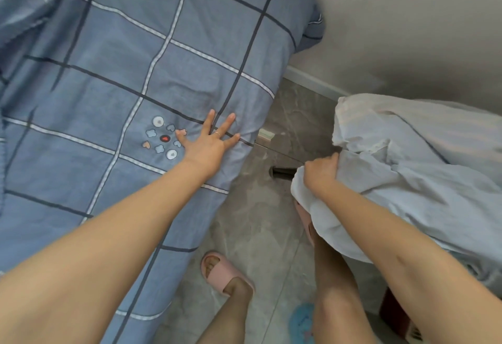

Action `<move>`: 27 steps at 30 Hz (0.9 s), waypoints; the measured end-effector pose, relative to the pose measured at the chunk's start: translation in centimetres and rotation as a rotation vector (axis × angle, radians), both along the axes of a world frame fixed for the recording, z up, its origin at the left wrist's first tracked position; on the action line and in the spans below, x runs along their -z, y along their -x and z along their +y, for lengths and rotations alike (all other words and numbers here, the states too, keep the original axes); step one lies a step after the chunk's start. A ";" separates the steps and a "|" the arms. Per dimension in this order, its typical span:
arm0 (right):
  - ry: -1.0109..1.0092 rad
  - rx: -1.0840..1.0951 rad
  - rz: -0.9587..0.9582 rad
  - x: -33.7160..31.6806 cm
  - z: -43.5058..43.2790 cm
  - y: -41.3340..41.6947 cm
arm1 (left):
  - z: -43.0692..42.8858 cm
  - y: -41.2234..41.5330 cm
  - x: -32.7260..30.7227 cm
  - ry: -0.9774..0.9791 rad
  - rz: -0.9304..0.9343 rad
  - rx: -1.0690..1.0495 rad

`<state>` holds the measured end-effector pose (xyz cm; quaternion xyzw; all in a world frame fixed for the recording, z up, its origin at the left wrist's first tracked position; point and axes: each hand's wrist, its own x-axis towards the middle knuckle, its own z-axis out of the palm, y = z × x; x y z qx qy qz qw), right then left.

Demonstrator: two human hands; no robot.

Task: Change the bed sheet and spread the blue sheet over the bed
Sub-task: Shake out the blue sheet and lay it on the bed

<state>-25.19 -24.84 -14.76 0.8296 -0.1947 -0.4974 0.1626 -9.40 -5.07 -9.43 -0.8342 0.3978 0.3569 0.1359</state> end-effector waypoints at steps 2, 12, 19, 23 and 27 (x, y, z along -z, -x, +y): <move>0.003 0.021 0.028 0.0 -0.7 -0.1 | -0.1 0.2 0.2 0.003 0.005 -0.015; -0.441 0.524 -0.228 0.4 0.1 -5.6 | 0.6 3.8 0.4 0.234 -0.238 -0.178; -1.038 1.856 -0.540 3.1 0.0 -11.3 | 3.2 14.5 3.1 0.812 -0.082 -0.563; -1.266 1.962 -0.491 6.2 -1.7 -12.3 | 2.0 18.9 7.5 0.761 0.211 -1.827; -1.359 1.907 -0.524 6.1 1.3 -11.6 | 2.1 17.9 9.5 0.950 0.379 -2.720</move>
